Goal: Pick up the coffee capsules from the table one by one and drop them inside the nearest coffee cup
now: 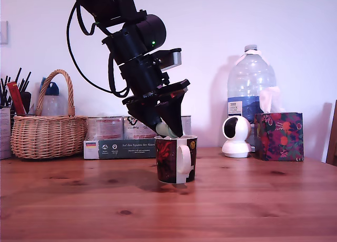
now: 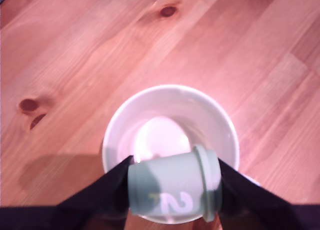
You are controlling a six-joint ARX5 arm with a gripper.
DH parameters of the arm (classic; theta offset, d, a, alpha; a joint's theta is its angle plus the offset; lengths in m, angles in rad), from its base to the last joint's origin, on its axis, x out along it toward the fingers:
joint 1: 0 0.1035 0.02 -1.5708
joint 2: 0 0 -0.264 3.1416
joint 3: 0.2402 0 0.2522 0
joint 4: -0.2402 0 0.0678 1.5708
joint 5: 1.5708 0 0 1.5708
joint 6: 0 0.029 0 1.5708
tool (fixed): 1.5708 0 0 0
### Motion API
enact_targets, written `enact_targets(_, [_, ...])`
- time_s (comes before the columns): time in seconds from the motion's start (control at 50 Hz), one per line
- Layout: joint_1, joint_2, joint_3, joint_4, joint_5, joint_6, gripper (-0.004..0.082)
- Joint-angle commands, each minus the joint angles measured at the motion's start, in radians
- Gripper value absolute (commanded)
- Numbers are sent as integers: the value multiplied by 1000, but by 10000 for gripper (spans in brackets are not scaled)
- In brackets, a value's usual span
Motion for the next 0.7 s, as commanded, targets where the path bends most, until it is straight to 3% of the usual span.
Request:
enact_targets(0.0, [-5, 17, 8, 5, 2, 3, 218])
enact_targets(0.44, [-4, 17, 8, 41, 5, -4, 222])
enact_targets(0.5, [-4, 17, 8, 54, 4, -5, 329])
enact_targets(0.62, [-6, 16, 9, 83, -64, -38, 792])
enact_targets(0.68, [-7, 16, 10, 79, -94, -38, 775])
